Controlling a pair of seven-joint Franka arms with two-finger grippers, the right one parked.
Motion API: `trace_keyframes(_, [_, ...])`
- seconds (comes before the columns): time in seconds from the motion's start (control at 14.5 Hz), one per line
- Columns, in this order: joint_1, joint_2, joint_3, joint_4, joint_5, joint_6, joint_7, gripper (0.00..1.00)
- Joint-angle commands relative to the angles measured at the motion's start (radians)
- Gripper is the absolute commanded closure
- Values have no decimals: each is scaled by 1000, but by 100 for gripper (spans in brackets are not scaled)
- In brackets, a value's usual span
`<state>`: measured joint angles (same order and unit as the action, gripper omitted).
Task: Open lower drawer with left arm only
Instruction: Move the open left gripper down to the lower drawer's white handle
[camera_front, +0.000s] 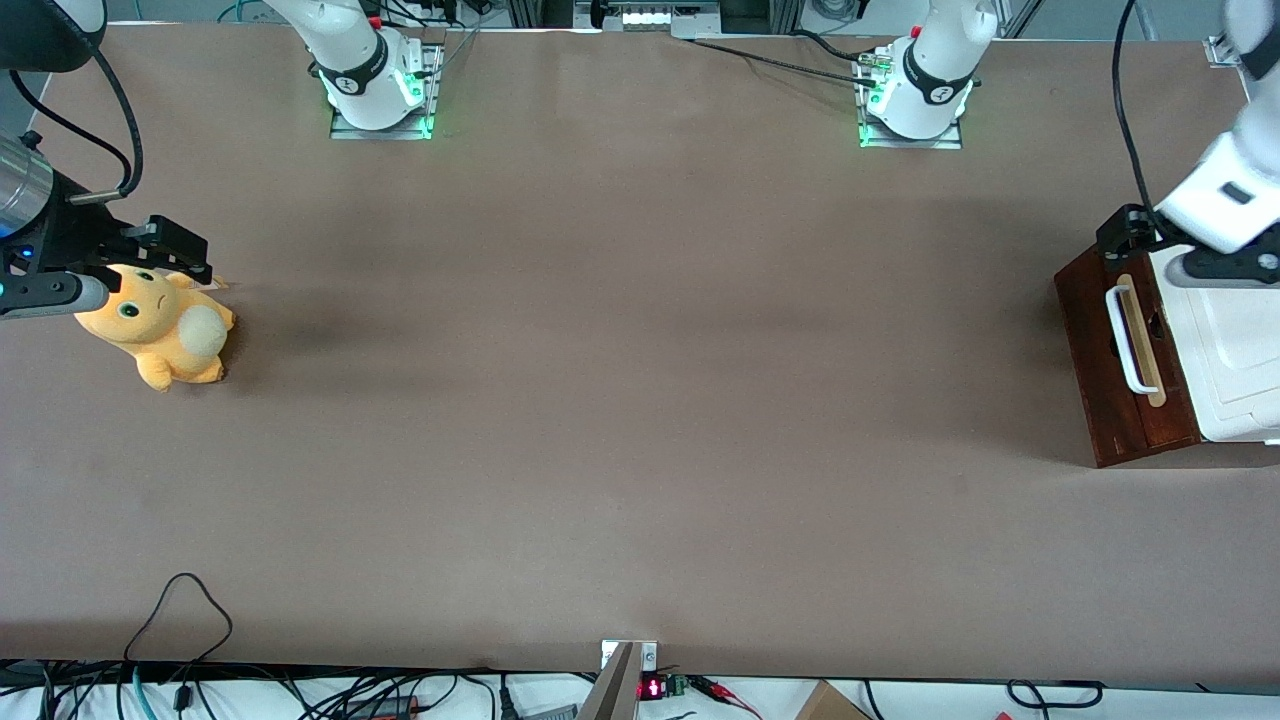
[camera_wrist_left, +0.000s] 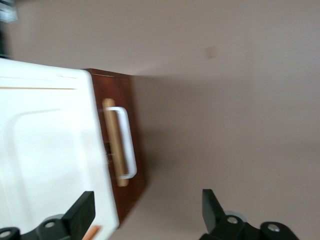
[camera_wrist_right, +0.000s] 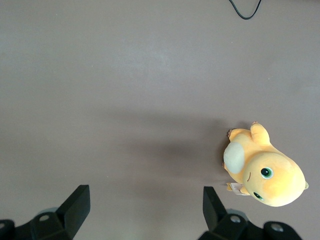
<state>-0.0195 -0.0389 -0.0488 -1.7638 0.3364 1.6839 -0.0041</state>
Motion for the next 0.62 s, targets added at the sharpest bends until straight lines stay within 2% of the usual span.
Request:
trace_keyframes(0.0, [1, 31, -98, -63, 256, -1, -152, 6])
trace_keyframes(0.28, [1, 99, -181, -184, 559, -35, -397, 8])
trace_keyframes(0.41, [-7, 146, -192, -259, 679, -36, -570, 8])
trace_keyframes(0.55, [-8, 212, -201, -316, 765, -61, -698, 8])
